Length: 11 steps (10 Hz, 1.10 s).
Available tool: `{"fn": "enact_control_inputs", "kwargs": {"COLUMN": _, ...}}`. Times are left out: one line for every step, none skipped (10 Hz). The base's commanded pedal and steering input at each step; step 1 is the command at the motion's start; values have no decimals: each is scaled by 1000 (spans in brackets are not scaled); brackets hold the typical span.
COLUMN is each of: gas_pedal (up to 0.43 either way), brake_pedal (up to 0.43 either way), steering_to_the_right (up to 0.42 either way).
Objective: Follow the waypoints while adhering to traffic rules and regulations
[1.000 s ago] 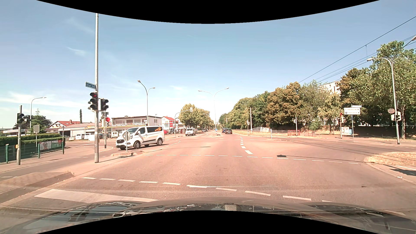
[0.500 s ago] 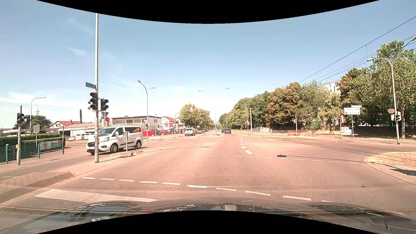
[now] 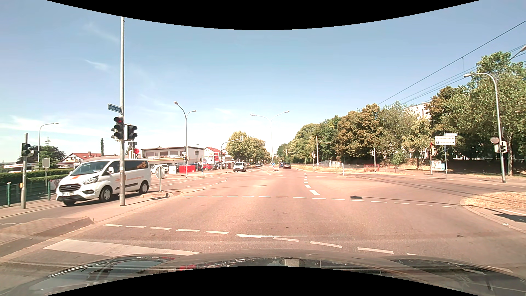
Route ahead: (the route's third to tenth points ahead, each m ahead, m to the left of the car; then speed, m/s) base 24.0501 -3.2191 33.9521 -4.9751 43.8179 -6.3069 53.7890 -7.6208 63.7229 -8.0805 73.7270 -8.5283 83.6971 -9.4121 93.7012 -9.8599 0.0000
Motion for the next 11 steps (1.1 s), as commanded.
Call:
{"fn": "enact_control_inputs", "kwargs": {"gas_pedal": 0, "brake_pedal": 238, "steering_to_the_right": 8}}
{"fn": "enact_control_inputs", "kwargs": {"gas_pedal": 0, "brake_pedal": 238, "steering_to_the_right": 8}}
{"fn": "enact_control_inputs", "kwargs": {"gas_pedal": 0, "brake_pedal": 238, "steering_to_the_right": 8}}
{"fn": "enact_control_inputs", "kwargs": {"gas_pedal": 0, "brake_pedal": 244, "steering_to_the_right": 8}}
{"fn": "enact_control_inputs", "kwargs": {"gas_pedal": 0, "brake_pedal": 238, "steering_to_the_right": 8}}
{"fn": "enact_control_inputs", "kwargs": {"gas_pedal": 0, "brake_pedal": 238, "steering_to_the_right": 8}}
{"fn": "enact_control_inputs", "kwargs": {"gas_pedal": 0, "brake_pedal": 238, "steering_to_the_right": 8}}
{"fn": "enact_control_inputs", "kwargs": {"gas_pedal": 0, "brake_pedal": 238, "steering_to_the_right": 8}}
{"fn": "enact_control_inputs", "kwargs": {"gas_pedal": 0, "brake_pedal": 244, "steering_to_the_right": 8}}
{"fn": "enact_control_inputs", "kwargs": {"gas_pedal": 0, "brake_pedal": 238, "steering_to_the_right": 8}}
{"fn": "enact_control_inputs", "kwargs": {"gas_pedal": 0, "brake_pedal": 238, "steering_to_the_right": 8}}
